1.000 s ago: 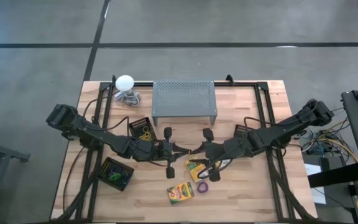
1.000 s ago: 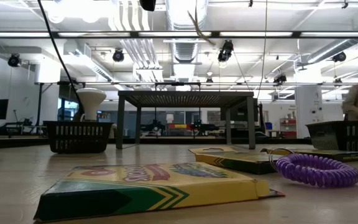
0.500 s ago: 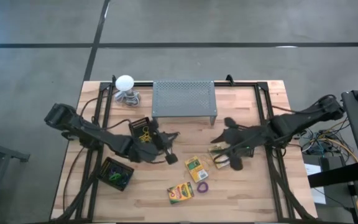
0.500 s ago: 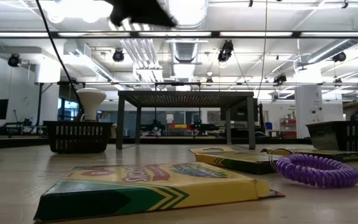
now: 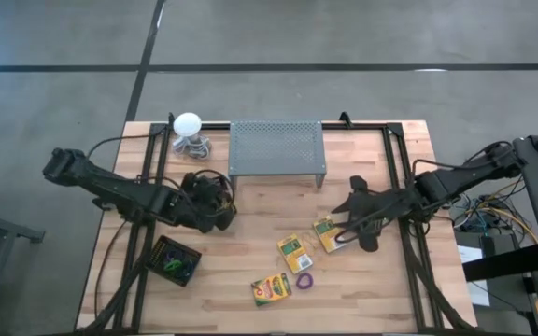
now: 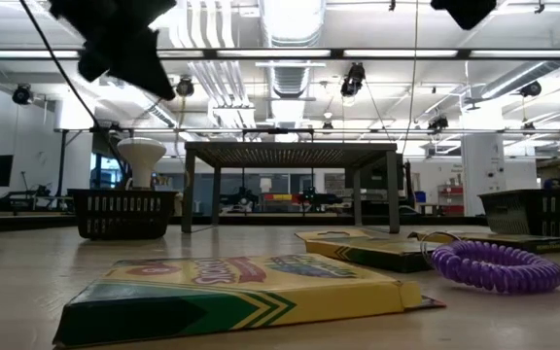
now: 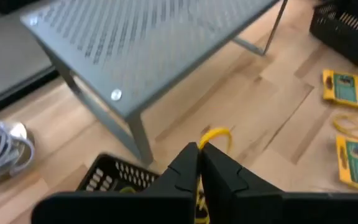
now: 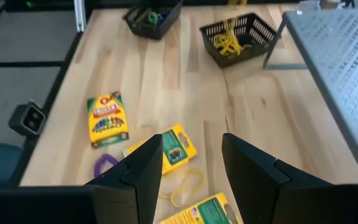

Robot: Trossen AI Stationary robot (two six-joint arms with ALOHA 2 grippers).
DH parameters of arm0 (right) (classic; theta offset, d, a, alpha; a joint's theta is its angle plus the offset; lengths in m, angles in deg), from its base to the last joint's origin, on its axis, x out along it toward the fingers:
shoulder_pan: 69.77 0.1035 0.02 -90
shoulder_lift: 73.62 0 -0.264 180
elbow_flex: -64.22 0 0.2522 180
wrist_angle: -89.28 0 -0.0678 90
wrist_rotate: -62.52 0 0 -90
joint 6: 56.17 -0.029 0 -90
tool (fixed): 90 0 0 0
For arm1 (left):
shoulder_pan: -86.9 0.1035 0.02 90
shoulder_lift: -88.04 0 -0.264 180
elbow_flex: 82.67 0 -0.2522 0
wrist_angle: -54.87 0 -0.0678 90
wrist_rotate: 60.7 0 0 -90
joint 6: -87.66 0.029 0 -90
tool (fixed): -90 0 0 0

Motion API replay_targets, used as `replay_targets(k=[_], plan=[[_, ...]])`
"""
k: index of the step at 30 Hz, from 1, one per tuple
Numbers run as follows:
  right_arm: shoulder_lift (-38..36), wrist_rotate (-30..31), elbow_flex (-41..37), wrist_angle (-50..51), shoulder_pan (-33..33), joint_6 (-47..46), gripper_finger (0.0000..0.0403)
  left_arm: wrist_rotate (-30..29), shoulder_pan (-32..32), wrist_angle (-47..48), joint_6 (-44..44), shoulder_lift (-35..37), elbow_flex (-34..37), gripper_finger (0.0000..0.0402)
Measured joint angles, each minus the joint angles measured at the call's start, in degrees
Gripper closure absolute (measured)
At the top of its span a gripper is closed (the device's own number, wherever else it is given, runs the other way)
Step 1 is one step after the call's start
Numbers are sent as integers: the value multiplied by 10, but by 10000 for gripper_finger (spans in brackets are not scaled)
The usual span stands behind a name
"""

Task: Pick & Place Office Desk Supplies
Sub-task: Put the yellow rubber band into the top left black bin

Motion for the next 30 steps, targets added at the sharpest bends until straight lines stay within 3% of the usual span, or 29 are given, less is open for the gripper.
replay_targets(k=[7, 16, 22, 30], plan=[[27, 0, -12, 0, 0, 2, 239, 28, 5, 16, -41, 10, 28, 299], [73, 0, -12, -1, 0, 5, 239, 30, 16, 95, -58, 12, 16, 185], [82, -4, -2, 2, 0, 3, 239, 31, 19, 142, -47, 13, -16, 171], [55, -2, 7, 76, 3, -14, 239, 110, 28, 172, 3, 10, -8, 172]])
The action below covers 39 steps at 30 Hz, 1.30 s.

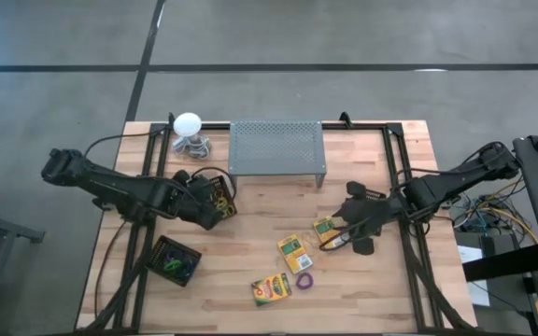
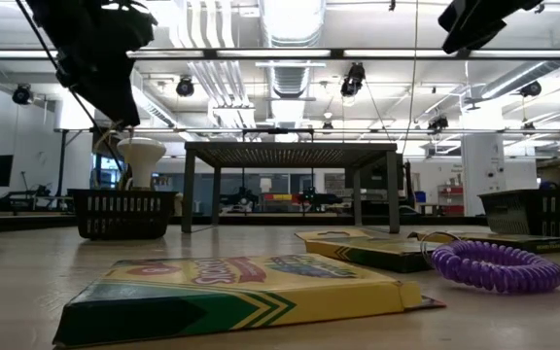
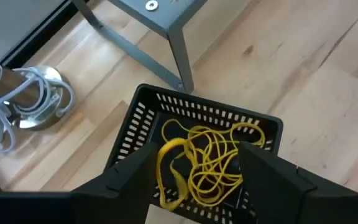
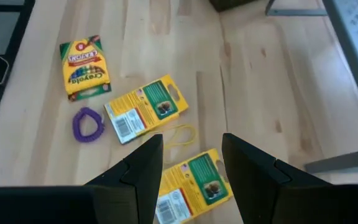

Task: Pick & Place Office Desk Supplies
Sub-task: Put the yellow rubber band into the top left black bin, then put the crayon box into the top right black bin

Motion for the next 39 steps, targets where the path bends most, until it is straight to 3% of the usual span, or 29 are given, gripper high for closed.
replay_targets(k=[7, 10, 12, 19, 29, 39], plan=[[-5, 2, -3, 1, 2, 56, 239, -10, 6, 6, 91, 0, 2, 172], [-5, 2, -3, 1, 2, 56, 239, 82, 13, -5, 133, 0, 2, 172], [-5, 2, -3, 1, 2, 55, 239, 111, 13, -4, 143, 0, 2, 172], [-3, -21, -31, 0, 2, -36, 239, 120, 10, -93, 50, 0, 2, 172], [29, -24, -123, -67, 8, -154, 239, 126, 9, -314, 152, 0, 2, 172], [90, -13, -121, -81, -30, -99, 239, 128, 8, -340, 157, 0, 15, 172]])
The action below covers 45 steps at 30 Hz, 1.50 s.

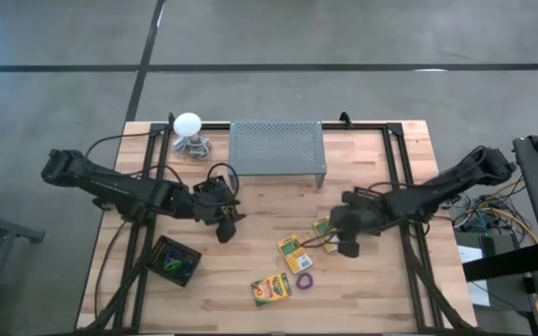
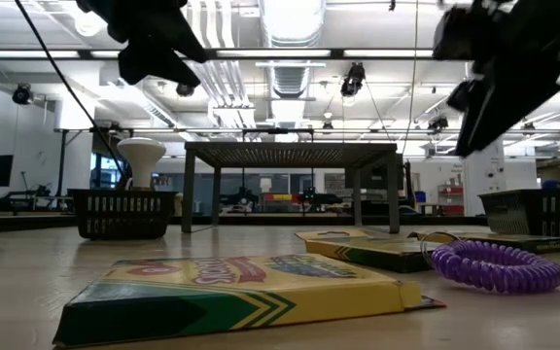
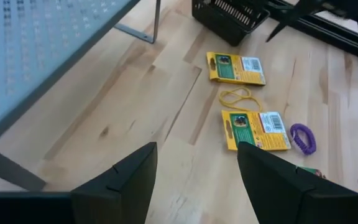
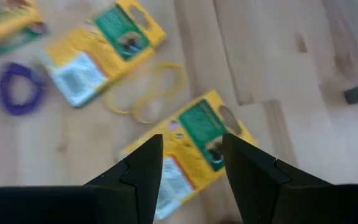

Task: Pick & Place Office Desk Supplies
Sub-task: Put the crayon box into the top right black bin

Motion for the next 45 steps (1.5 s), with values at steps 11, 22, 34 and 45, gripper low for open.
replay_targets(k=[11, 22, 34, 45], plan=[[85, -135, 27, 17, -132, 149, 238, 5, -2, -3, -30, 0, 14, 172], [88, -199, 5, 18, -235, 353, 239, 4, -2, -3, -25, 0, 14, 172], [65, -452, -70, -95, -420, 303, 239, 2, -2, -3, -2, 0, 14, 172], [148, -543, -29, -82, -437, 216, 239, -12, -2, -3, 10, 0, 14, 172]])
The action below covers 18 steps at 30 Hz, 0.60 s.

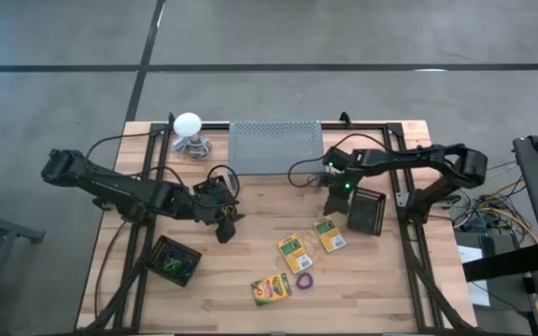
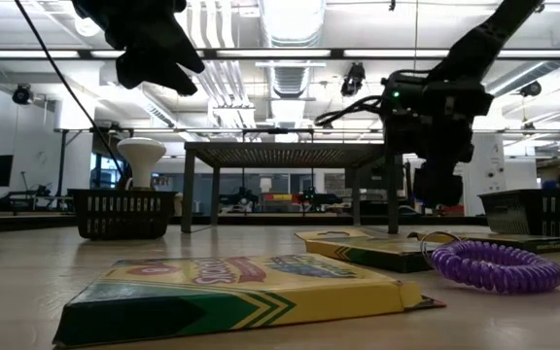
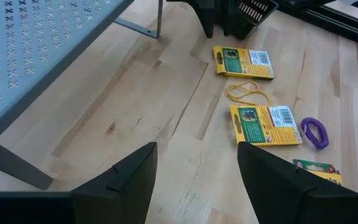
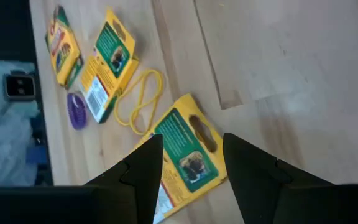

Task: Pick & Place Office Desk Supplies
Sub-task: Put the crayon box into the top right black bin

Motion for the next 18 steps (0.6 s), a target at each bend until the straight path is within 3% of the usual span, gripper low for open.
replay_targets(k=[11, 18], plan=[[66, 1, 2, 25, 1, 72, 239, -6, 0, 0, 23, 0, 0, 172], [41, 67, -11, 23, 1, 70, 239, -20, 0, 0, 28, 0, 0, 172]])
